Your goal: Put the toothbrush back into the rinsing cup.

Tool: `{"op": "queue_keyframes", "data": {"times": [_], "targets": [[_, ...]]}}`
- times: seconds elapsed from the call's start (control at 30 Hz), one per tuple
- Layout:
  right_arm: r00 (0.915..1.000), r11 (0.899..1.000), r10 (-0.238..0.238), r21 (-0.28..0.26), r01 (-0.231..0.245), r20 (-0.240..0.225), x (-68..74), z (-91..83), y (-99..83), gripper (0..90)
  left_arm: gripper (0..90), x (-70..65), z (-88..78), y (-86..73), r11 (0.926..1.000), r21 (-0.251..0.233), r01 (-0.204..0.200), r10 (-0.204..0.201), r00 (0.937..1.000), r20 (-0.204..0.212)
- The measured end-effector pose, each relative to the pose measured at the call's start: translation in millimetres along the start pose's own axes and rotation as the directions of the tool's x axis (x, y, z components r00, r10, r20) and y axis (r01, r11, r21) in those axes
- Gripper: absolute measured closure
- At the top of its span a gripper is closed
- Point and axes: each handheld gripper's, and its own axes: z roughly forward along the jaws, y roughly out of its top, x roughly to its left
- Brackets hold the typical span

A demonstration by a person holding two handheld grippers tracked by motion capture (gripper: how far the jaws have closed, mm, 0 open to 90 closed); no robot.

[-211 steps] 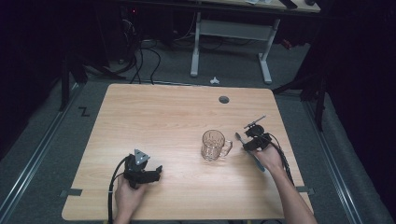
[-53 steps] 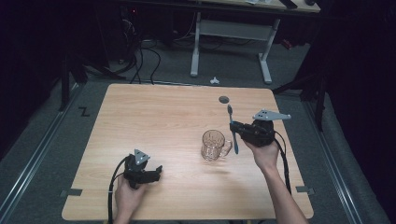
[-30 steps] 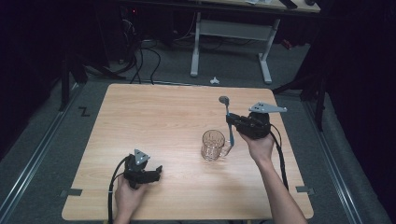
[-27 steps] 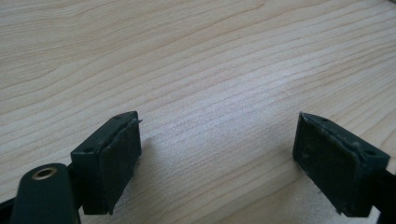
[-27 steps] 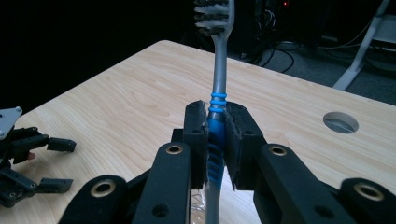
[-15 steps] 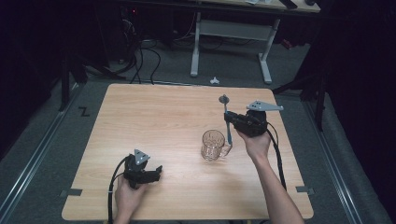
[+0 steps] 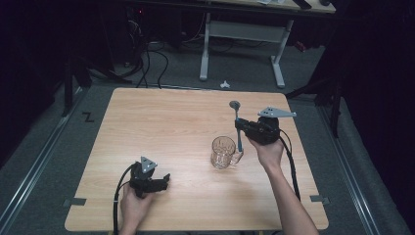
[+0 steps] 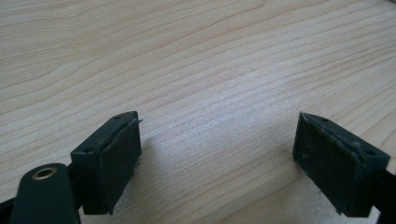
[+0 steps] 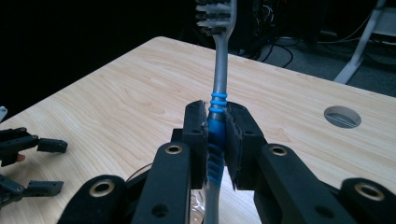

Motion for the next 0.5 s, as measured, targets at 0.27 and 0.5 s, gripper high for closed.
{"op": "queue_keyframes", "data": {"times": [0.27,0.5], "targets": [[0.9999,1.000,-0.010,0.010,0.010,0.002,1.7,-4.8,-1.8,79.6,15.8,0.0,0.0,0.0,1.0000,0.000,0.000,0.000,1.0000,0.000],[0.9998,0.999,-0.018,0.030,0.018,0.007,2.0,-7.9,-6.0,79.5,15.8,0.0,0.0,0.0,1.0000,-0.001,0.000,0.000,1.0000,0.000]]}}
